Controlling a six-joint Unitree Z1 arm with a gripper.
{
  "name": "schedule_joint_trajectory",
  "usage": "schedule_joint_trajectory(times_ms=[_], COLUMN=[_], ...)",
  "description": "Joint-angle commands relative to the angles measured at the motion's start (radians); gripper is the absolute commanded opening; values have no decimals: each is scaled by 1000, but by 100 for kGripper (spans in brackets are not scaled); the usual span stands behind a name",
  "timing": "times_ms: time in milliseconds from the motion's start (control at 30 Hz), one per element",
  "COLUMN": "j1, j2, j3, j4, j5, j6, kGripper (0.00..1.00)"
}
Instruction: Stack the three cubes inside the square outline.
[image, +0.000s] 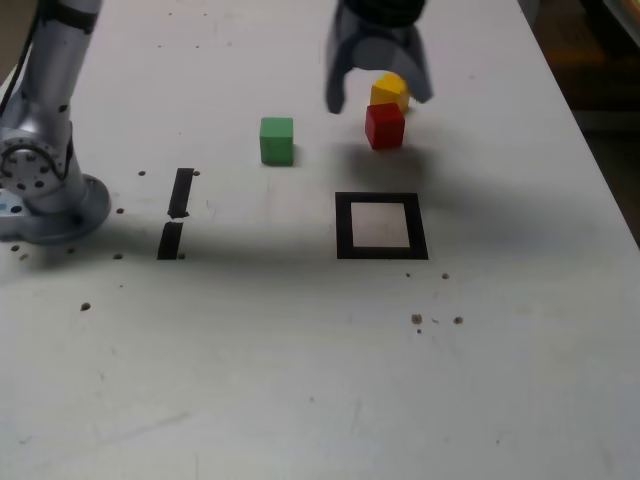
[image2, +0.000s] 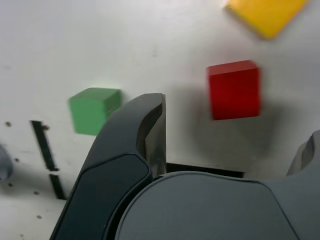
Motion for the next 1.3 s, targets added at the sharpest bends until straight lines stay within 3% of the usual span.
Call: schedule_joint_trajectory(times_ms=[0,633,900,1267], j1=[4,41,43,51], j2=[23,113,128,127], j3=[-61,-32,-9,7], j4=[-1,-15,-75,-97], j5=[3,17,14,17], j6=[2,21,20,20], kGripper=[95,83,56,32])
